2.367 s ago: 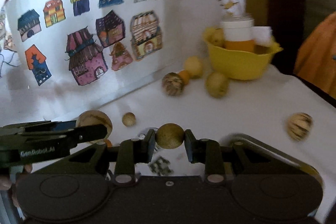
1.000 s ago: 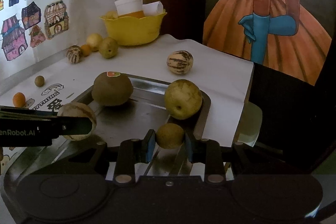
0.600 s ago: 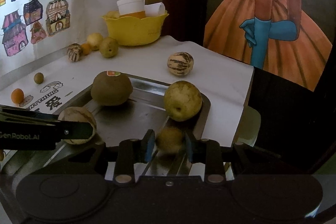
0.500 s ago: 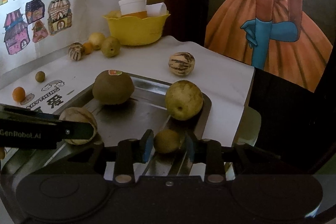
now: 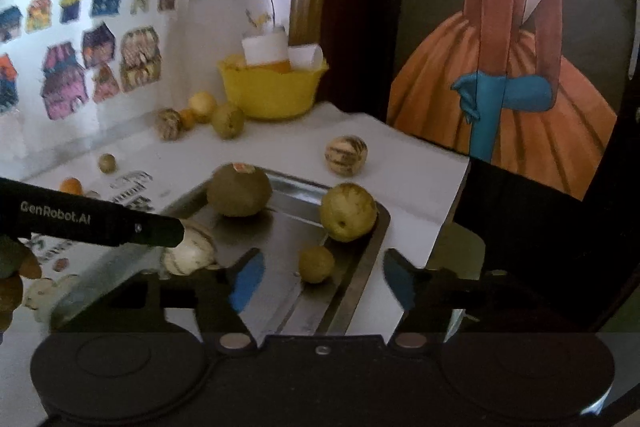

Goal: Organize fruits
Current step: 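Carry both fruits to the tray and release them there, then withdraw both grippers from the tray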

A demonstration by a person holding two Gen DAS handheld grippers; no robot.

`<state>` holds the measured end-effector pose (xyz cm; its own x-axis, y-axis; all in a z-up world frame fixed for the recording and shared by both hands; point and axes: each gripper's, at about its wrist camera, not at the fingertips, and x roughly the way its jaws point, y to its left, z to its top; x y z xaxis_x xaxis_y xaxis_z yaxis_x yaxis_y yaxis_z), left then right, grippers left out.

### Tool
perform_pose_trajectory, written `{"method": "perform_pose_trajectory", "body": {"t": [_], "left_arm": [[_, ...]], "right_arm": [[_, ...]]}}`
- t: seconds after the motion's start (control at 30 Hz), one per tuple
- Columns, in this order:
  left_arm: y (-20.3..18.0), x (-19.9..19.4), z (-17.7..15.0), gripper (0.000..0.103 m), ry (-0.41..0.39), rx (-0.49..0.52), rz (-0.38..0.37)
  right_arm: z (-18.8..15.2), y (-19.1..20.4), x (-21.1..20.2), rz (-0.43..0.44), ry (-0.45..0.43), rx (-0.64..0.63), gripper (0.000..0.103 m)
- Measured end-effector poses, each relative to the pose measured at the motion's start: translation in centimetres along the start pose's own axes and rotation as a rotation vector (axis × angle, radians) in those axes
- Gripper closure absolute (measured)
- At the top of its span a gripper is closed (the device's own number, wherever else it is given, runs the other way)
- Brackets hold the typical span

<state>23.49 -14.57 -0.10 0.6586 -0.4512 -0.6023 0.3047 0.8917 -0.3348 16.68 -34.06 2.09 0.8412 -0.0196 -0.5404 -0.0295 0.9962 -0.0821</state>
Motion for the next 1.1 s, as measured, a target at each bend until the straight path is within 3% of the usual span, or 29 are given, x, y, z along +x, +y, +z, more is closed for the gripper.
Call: {"method": "perform_pose_trajectory", "body": {"t": [0.13, 0.23, 0.33, 0.53, 0.87, 1.1], "left_arm": [[0.7, -2.9, -0.4, 0.002, -0.027, 0.000, -0.002], [1.2, -5.2, -0.9, 0.000, -0.049, 0.027, 0.015], [1.8, -7.3, -1.8, 0.000, -0.054, 0.077, 0.026], [3.3, -11.1, -4.1, 0.000, -0.049, 0.167, 0.075], [7.1, -15.0, -7.3, 0.000, 0.007, 0.178, 0.180], [9.6, -16.9, -8.3, 0.000, 0.035, 0.143, 0.273]], "right_arm": [[-0.2, 0.7, -2.9, 0.016, -0.029, 0.008, 0.016], [-0.7, 1.4, -4.9, 0.035, -0.042, 0.024, 0.004], [-1.3, 2.3, -6.9, 0.064, -0.038, 0.023, 0.001], [-3.2, 4.5, -9.6, 0.076, 0.029, -0.021, 0.001], [-6.6, 8.0, -11.7, 0.112, 0.139, 0.063, 0.001], [-7.1, 10.5, -10.9, 0.169, 0.182, 0.088, 0.001]]}}
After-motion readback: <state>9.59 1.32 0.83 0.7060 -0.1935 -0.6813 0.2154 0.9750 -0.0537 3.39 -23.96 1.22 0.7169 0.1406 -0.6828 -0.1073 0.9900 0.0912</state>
